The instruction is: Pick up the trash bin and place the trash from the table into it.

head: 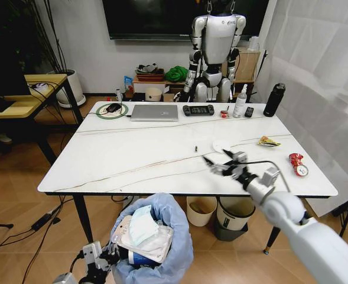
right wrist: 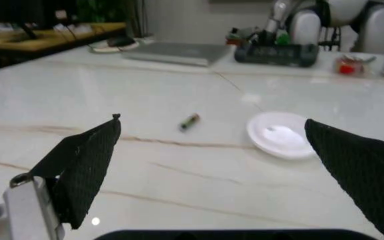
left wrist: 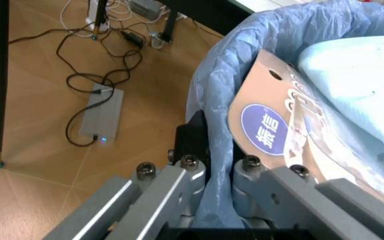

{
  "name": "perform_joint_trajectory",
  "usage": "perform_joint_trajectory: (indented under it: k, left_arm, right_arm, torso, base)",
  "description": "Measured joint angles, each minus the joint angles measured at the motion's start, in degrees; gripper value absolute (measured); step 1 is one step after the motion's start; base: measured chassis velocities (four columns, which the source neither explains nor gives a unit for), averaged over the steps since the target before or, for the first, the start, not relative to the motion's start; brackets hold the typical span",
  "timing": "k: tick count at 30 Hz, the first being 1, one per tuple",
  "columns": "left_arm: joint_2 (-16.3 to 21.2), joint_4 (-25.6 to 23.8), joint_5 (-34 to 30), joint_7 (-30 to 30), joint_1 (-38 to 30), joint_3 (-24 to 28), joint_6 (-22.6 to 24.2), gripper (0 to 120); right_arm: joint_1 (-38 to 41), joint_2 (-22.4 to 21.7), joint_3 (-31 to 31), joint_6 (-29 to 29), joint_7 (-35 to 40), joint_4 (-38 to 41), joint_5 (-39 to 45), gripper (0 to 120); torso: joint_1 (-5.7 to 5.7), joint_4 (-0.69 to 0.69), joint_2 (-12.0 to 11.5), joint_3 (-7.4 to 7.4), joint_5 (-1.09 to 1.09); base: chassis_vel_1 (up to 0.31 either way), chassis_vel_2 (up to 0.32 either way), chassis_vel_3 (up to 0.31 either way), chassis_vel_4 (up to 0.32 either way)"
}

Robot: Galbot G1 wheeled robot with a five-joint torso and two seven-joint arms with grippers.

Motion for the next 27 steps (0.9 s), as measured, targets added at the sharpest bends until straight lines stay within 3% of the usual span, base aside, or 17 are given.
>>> perform_joint_trajectory:
  k: [10,15,27]
  left_arm:
    - [0.01,-0.67,0.06,0.01,0.40,-0.13,-0.01,0]
    - [-0.04,-0.67,0.08,0.01,0.49,-0.03,-0.05,0]
    - [0.08,-0.54,0.13,0.07,0.62,0.19,-0.16,0]
  right_arm:
    - [1.70,-0.26,1.21,1.52,-5.19,-12.09,-4.22,100]
    - [2.22,0.03,1.47,1.73,-5.91,-14.33,-4.83,96]
    - [2.15,-0.06,1.87,1.87,-6.46,-15.51,-5.09,55]
  torso:
    - [0.00,0.00,0.00,-0.01,-0.01]
    - [0.00,0.00,0.01,-0.01,-0.01]
    - [-0.01,0.00,0.02,-0.01,-0.02]
  base:
    - [0.000,0.000,0.000,0.000]
    - [0.000,0.000,0.000,0.000]
    - [0.000,0.000,0.000,0.000]
